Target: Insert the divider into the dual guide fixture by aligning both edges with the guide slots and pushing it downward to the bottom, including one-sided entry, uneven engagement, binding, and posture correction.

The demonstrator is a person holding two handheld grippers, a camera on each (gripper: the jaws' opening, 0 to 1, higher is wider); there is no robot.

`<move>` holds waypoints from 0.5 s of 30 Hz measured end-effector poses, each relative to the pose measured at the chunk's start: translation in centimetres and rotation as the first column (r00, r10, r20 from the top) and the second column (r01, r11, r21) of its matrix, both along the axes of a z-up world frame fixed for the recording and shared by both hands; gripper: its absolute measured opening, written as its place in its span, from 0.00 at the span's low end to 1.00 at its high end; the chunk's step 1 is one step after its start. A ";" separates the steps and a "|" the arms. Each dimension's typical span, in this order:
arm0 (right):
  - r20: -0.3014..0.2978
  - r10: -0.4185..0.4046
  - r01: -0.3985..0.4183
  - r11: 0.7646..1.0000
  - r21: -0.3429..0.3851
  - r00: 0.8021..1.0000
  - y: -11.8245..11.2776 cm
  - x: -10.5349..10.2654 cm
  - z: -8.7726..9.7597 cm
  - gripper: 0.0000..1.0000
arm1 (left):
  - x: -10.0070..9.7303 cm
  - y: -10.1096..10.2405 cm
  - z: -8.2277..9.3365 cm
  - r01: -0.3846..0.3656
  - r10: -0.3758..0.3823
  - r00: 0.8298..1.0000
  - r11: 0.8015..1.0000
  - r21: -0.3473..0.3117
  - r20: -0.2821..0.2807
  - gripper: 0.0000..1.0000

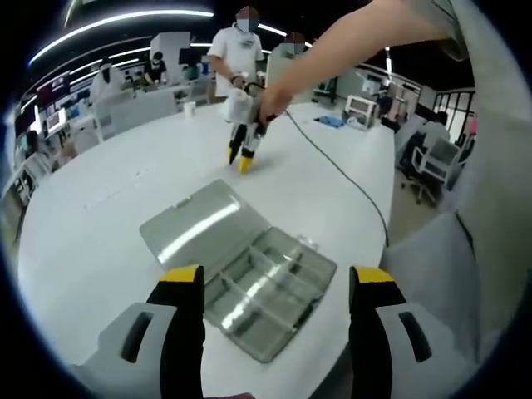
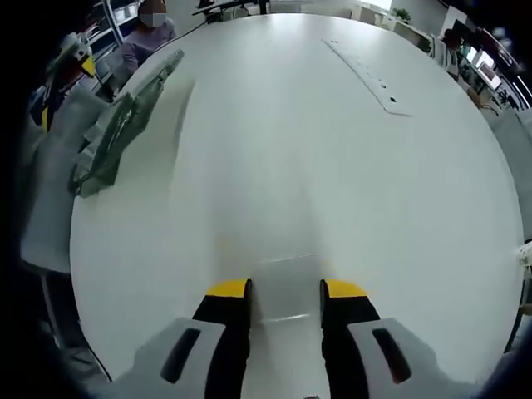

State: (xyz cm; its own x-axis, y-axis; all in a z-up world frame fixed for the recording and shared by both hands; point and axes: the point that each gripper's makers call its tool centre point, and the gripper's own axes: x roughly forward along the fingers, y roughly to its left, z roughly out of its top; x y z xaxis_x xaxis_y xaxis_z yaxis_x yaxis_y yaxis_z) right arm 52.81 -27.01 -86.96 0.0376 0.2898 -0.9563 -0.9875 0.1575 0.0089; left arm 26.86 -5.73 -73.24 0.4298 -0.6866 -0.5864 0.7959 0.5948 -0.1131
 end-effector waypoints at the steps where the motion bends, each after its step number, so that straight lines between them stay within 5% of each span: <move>1: 0.001 0.006 -0.006 1.000 -0.010 1.000 0.0 -0.2 0.0 0.29 | 0.0 0.0 0.0 0.001 -0.001 1.000 1.000 -0.002 0.001 0.70; 15: -0.015 0.051 -0.053 0.995 -0.090 0.999 0.1 -2.3 0.1 0.28 | -0.7 0.3 0.3 0.003 -0.003 1.000 1.000 -0.006 0.009 0.70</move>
